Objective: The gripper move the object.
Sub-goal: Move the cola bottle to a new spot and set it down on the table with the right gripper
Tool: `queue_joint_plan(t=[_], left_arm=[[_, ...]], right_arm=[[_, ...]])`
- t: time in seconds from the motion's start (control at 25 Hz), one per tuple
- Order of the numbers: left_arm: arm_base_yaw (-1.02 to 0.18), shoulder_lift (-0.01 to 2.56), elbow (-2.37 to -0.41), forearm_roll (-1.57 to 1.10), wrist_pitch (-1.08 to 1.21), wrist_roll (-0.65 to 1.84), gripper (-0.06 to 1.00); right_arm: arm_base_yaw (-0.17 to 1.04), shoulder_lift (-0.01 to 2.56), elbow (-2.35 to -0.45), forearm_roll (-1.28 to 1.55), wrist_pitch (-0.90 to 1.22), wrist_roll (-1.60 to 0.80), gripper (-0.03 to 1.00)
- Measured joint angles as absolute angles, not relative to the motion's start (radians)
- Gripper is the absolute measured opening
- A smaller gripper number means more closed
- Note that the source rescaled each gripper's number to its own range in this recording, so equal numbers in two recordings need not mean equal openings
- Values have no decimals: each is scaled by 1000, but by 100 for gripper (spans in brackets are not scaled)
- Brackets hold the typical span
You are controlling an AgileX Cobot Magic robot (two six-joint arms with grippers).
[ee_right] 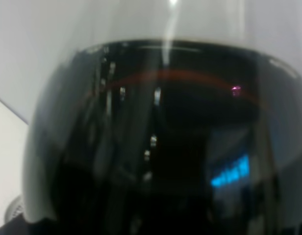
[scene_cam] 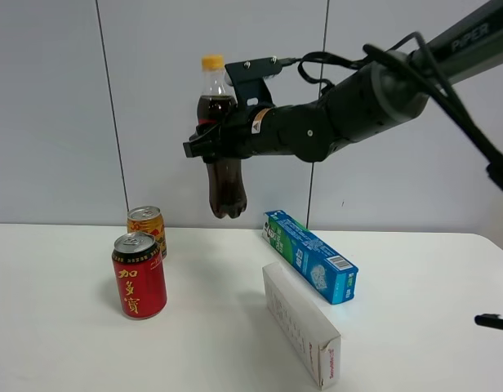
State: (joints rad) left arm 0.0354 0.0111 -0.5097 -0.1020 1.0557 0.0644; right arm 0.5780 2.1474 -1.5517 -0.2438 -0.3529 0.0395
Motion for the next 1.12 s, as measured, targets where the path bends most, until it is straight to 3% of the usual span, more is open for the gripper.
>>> queue_joint_plan(t=[1.12], left_arm=[[35,11,-510,-101,1056,64,100]], right_arm=[[579,2368,-1572,-226,-509,-9,0]])
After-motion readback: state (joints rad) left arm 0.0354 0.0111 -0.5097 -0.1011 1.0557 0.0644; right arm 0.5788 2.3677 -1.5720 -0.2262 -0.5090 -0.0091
